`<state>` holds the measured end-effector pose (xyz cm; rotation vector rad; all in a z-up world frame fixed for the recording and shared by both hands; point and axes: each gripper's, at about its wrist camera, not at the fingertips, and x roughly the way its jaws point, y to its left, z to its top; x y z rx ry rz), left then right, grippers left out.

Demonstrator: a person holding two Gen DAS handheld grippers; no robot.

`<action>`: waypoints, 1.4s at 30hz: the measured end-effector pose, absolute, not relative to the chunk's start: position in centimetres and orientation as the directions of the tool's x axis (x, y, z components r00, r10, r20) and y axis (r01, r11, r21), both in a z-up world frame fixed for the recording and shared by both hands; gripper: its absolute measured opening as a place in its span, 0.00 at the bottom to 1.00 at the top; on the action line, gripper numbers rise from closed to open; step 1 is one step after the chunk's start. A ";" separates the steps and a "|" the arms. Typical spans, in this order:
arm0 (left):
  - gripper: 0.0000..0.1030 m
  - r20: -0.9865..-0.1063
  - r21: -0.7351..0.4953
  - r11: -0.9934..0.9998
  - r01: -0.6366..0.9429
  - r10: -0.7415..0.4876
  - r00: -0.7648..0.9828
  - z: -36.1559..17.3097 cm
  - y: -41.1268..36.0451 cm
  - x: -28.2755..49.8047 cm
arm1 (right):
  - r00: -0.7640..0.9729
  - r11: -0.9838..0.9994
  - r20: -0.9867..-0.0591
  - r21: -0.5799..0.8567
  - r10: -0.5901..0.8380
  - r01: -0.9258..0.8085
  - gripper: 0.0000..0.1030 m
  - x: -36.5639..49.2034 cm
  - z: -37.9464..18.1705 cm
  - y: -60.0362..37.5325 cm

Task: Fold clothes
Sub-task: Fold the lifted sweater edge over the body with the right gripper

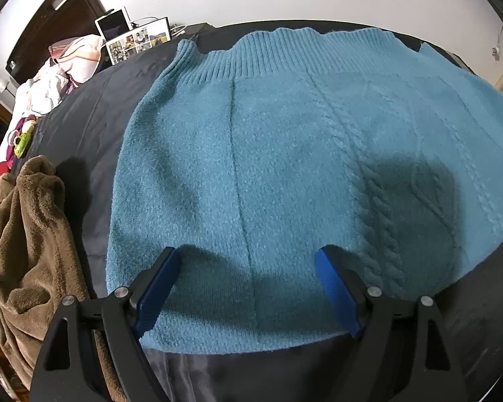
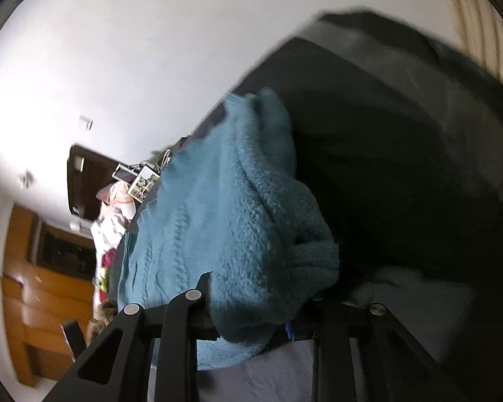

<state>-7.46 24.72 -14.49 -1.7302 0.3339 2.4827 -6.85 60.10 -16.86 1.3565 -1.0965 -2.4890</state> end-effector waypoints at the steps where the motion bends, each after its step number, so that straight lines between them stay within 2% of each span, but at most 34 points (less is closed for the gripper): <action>1: 0.83 -0.935 0.119 -0.972 -0.202 -0.041 -0.351 -14.4 24.8 -7.3 | -0.607 -0.751 -0.689 0.623 -0.395 -0.218 0.24 -6.9 -16.1 59.6; 7: 0.83 -0.940 0.094 -0.971 -0.222 -0.013 -0.340 -14.5 25.7 -5.6 | -0.642 -0.739 -0.660 0.641 -0.390 -0.210 0.18 -6.1 -14.3 59.8; 16: 0.83 -0.948 0.070 -0.933 -0.352 0.048 -0.314 -14.6 30.3 0.0 | -0.637 -0.710 -0.687 0.638 -0.350 -0.299 0.18 -1.0 -14.9 64.5; 18: 0.83 -0.951 0.051 -0.925 -0.378 0.070 -0.300 -14.5 30.9 1.1 | -0.635 -0.701 -0.694 0.636 -0.338 -0.322 0.17 2.5 -14.9 68.6; 26: 0.83 -0.938 -0.066 -0.932 -0.357 0.180 -0.298 -11.7 31.4 0.7 | -0.623 -0.659 -0.695 0.662 -0.360 -0.357 0.18 5.6 -16.6 71.3; 29: 0.83 -0.932 -0.072 -0.929 -0.362 0.193 -0.308 -11.2 31.4 -0.1 | -0.625 -0.643 -0.691 0.671 -0.363 -0.369 0.25 6.0 -17.1 72.2; 30: 0.83 -0.931 -0.072 -0.927 -0.368 0.194 -0.308 -11.1 31.4 -0.3 | -0.625 -0.638 -0.691 0.673 -0.363 -0.373 0.31 6.3 -17.2 72.8; 33: 0.83 -0.931 -0.070 -0.921 -0.383 0.198 -0.307 -10.8 31.5 -0.7 | -0.644 -0.599 -0.672 0.700 -0.367 -0.389 0.64 6.5 -17.7 72.9; 34: 0.83 -0.931 -0.069 -0.919 -0.388 0.200 -0.306 -10.7 31.5 -0.8 | -0.648 -0.590 -0.671 0.702 -0.360 -0.399 0.66 6.5 -17.9 72.8; 42: 0.83 -0.940 -0.088 -0.930 -0.357 0.196 -0.280 -11.7 29.3 -1.9 | -0.670 -0.537 -0.672 0.709 -0.316 -0.458 0.65 5.2 -19.2 72.7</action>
